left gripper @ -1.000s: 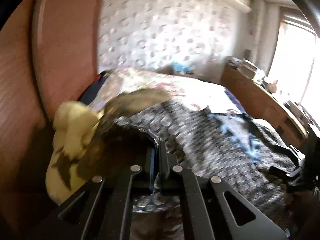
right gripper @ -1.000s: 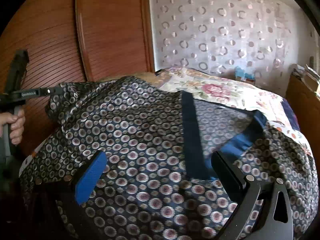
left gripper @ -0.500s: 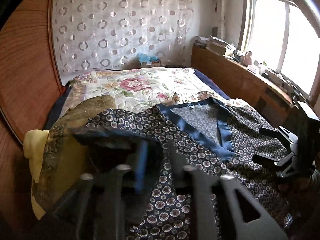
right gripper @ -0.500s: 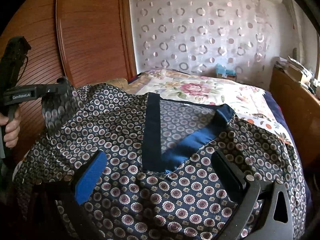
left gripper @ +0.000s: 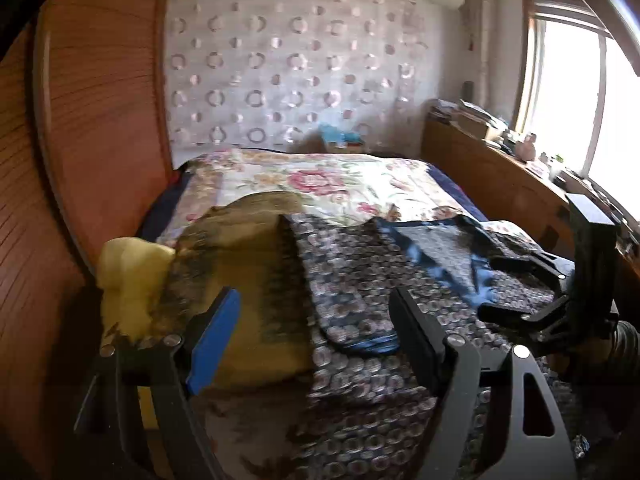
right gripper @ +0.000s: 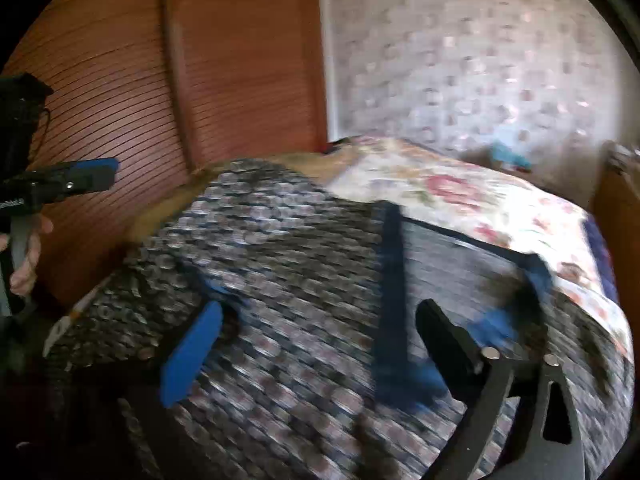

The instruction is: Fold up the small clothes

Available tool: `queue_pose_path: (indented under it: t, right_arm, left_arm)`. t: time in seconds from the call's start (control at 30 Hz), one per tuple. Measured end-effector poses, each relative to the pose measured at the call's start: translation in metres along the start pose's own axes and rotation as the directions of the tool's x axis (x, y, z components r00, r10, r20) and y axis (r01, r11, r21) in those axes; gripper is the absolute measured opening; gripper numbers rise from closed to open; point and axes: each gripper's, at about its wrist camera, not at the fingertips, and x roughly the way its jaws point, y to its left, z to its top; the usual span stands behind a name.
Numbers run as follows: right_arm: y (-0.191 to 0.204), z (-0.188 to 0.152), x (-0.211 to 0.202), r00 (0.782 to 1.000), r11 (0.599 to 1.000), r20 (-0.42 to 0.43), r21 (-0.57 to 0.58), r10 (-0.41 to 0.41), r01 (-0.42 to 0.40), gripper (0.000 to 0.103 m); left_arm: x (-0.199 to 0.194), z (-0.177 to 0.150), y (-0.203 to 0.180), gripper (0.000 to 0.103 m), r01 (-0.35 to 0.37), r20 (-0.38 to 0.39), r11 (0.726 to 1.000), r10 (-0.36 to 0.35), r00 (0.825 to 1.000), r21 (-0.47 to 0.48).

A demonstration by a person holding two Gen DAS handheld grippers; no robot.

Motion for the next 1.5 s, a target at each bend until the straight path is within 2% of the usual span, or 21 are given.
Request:
queue_pose_path:
  t: [0.1,0.2,0.27,0.37,0.43,0.47,0.53,0.57,0.7,0.73,0.8,0.9,1.07,1.27,1.5]
  right_arm:
    - [0.022,0.013,0.029,0.996,0.995,-0.032,-0.053,0.086,-0.087,0.07]
    - [0.048,0.022,0.06,0.984,0.979,-0.076,-0.115,0.163,-0.171,0.062]
    - [0.062,0.024,0.081,0.977,0.968,-0.121,-0.157,0.177,-0.194,0.061]
    - [0.08,0.024,0.107,0.977,0.957,-0.164,-0.234,0.136,-0.172,0.058]
    - [0.083,0.026,0.119,0.98,0.955,-0.178,-0.264,0.088,-0.134,0.04]
    - [0.082,0.029,0.124,0.981,0.958,-0.179,-0.26,0.077,-0.123,0.024]
    - [0.074,0.036,0.128,0.984,0.967,-0.164,-0.23,0.071,-0.108,0.012]
    - [0.066,0.04,0.128,0.987,0.973,-0.148,-0.211,0.065,-0.096,0.01]
    - [0.029,0.059,0.122,0.997,0.995,-0.066,-0.087,-0.044,0.038,0.011]
    - [0.022,0.062,0.122,0.997,0.997,-0.06,-0.064,-0.053,0.049,0.016]
    - [0.008,0.065,0.119,0.997,0.998,-0.051,-0.02,-0.062,0.061,0.046]
    - [-0.006,0.064,0.107,0.997,0.997,-0.023,0.013,-0.073,0.074,0.058]
    - [-0.029,0.042,0.054,0.994,0.991,-0.005,0.068,-0.113,0.113,0.06]
    - [-0.051,-0.003,-0.023,0.971,0.963,-0.007,0.125,-0.24,0.239,0.06]
    - [-0.075,-0.057,-0.101,0.903,0.878,-0.061,0.215,-0.426,0.428,0.06]
  left_arm:
    - [-0.003,-0.004,0.009,0.077,-0.02,0.0,1.0,0.02,1.0,-0.018]
    - [-0.004,-0.009,0.016,0.077,-0.036,-0.005,0.999,0.036,0.999,-0.03]
    - [-0.005,-0.013,0.022,0.077,-0.049,-0.009,0.998,0.048,0.999,-0.039]
    - [-0.005,-0.017,0.026,0.077,-0.054,-0.012,0.997,0.054,0.998,-0.051]
    - [-0.004,-0.019,0.027,0.077,-0.058,-0.013,0.997,0.057,0.998,-0.054]
    - [-0.004,-0.021,0.027,0.077,-0.058,-0.015,0.997,0.057,0.998,-0.056]
    - [-0.001,-0.02,0.025,0.077,-0.058,-0.016,0.997,0.057,0.998,-0.054]
    - [0.0,-0.02,0.024,0.077,-0.056,-0.015,0.997,0.056,0.998,-0.053]
    - [0.007,-0.021,0.02,0.077,-0.042,-0.02,0.998,0.041,0.999,-0.053]
    - [0.01,-0.02,0.016,0.077,-0.037,-0.022,0.998,0.036,0.999,-0.05]
    - [0.014,-0.019,0.011,0.077,-0.03,-0.025,0.999,0.029,0.999,-0.042]
    - [0.021,-0.019,0.002,0.077,-0.014,-0.03,0.999,0.013,0.999,-0.033]
    - [0.044,-0.017,-0.027,0.077,0.046,-0.055,0.999,-0.046,0.997,0.0]
    - [0.077,-0.018,-0.068,0.077,0.112,-0.108,0.992,-0.106,0.988,0.05]
    - [0.11,-0.018,-0.109,0.077,0.176,-0.177,0.979,-0.155,0.972,0.106]
